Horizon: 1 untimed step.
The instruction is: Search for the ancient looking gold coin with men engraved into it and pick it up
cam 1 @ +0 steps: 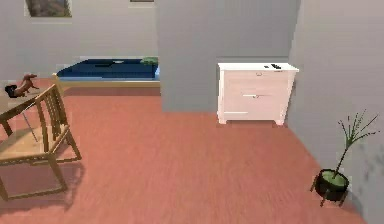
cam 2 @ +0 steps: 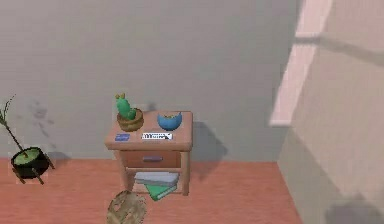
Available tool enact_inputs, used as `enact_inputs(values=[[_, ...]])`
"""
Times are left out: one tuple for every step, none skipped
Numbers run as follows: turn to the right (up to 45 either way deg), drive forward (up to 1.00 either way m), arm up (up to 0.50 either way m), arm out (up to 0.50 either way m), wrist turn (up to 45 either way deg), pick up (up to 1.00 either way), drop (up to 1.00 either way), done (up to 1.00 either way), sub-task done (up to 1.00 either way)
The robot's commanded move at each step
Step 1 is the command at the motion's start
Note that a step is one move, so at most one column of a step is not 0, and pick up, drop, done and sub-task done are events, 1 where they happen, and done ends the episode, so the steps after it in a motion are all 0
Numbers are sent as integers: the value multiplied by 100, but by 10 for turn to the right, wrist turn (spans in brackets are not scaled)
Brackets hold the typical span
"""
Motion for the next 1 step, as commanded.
enact_inputs(values=[[-180, 0, 0, 0, 0, 0, 0, 0, 0]])
